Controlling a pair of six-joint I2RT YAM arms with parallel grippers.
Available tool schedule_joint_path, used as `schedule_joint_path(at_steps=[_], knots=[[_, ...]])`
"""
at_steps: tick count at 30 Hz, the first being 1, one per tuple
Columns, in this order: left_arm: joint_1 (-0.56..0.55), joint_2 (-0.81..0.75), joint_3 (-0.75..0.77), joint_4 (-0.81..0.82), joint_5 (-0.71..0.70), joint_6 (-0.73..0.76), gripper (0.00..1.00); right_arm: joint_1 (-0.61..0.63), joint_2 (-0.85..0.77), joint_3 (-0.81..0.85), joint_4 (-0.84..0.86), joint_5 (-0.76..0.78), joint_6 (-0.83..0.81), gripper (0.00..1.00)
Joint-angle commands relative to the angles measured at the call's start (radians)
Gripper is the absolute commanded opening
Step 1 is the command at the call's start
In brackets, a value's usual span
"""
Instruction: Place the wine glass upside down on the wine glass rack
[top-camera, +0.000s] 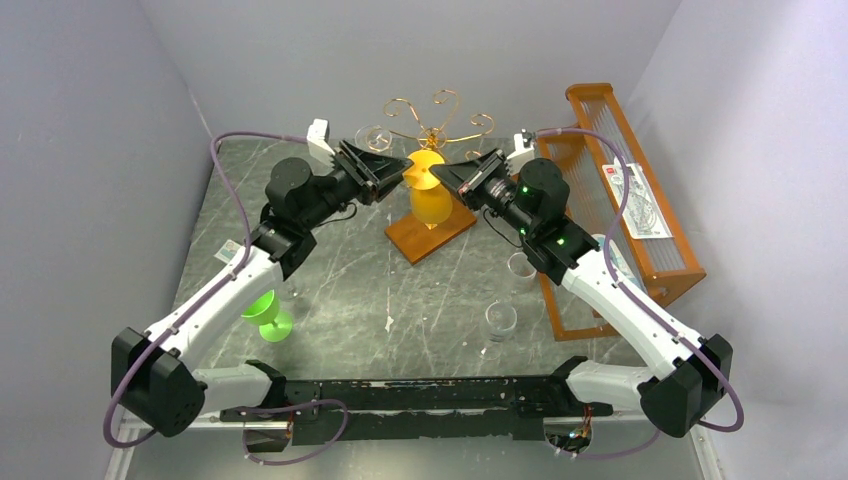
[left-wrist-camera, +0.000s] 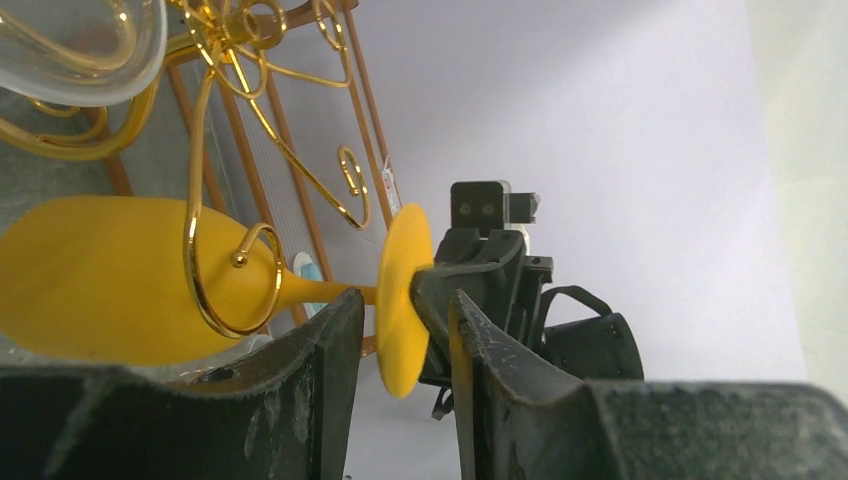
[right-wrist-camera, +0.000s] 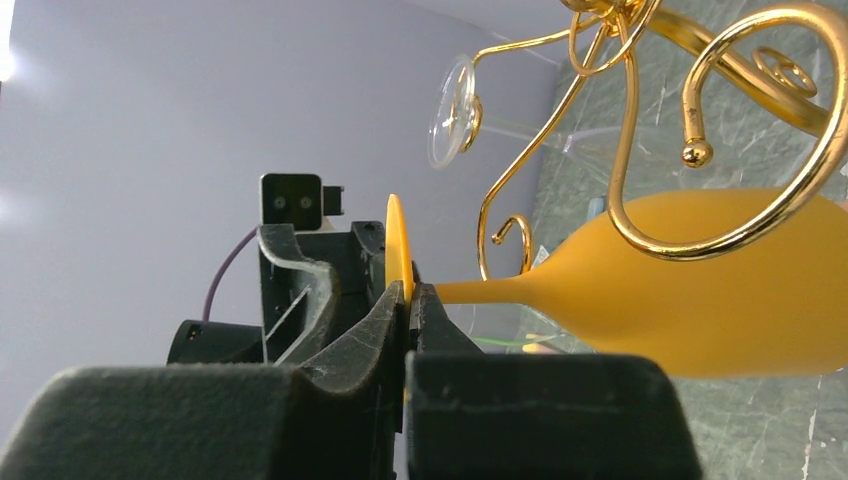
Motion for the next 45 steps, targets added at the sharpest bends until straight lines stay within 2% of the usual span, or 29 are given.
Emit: schedule_joint_path(at_steps=[1,4,7,8,11,13,20,26,35,45], knots=[[-0.019,0.043,0.029,0.043,0.037,-0.023,0.41,-0.006,-0.010,-0.014,0.054,-0.023,0.015,0.00],[-0.027,0.066,0.026,0.071,0.067,-0.035,0.34,-0.005,-0.011,-0.015,0.051,-0.018,0.012,0.00],[-0.032,0.072,-0.009,0.145,0.070,-0.068,0.12,-0.006,-0.012,-0.010,0.034,-0.009,0.008,0.01],[-0.032,0.069,-0.024,0.177,0.063,-0.080,0.05,-0.006,-0.014,-0.009,0.023,0.000,0.005,0.06],[-0.031,0.052,-0.049,0.218,0.026,-0.091,0.05,-0.006,-0.028,-0.013,-0.003,0.027,-0.009,0.32],[-0.032,0.044,-0.044,0.198,-0.010,-0.081,0.05,-0.006,-0.044,-0.018,-0.016,0.044,-0.020,0.44],[-0.031,0.059,-0.014,0.159,-0.101,-0.069,0.05,-0.005,-0.095,-0.037,-0.059,0.111,-0.049,0.64],[-0.032,0.108,0.007,0.168,-0.099,-0.092,0.05,-0.005,-0.143,-0.050,-0.089,0.163,-0.071,0.70],[-0.034,0.114,0.020,0.152,-0.123,-0.091,0.05,-0.006,-0.172,-0.063,-0.099,0.191,-0.079,0.71],[-0.038,0.095,0.018,0.086,-0.258,-0.073,0.05,-0.006,-0.184,-0.115,-0.046,0.184,-0.037,0.70]])
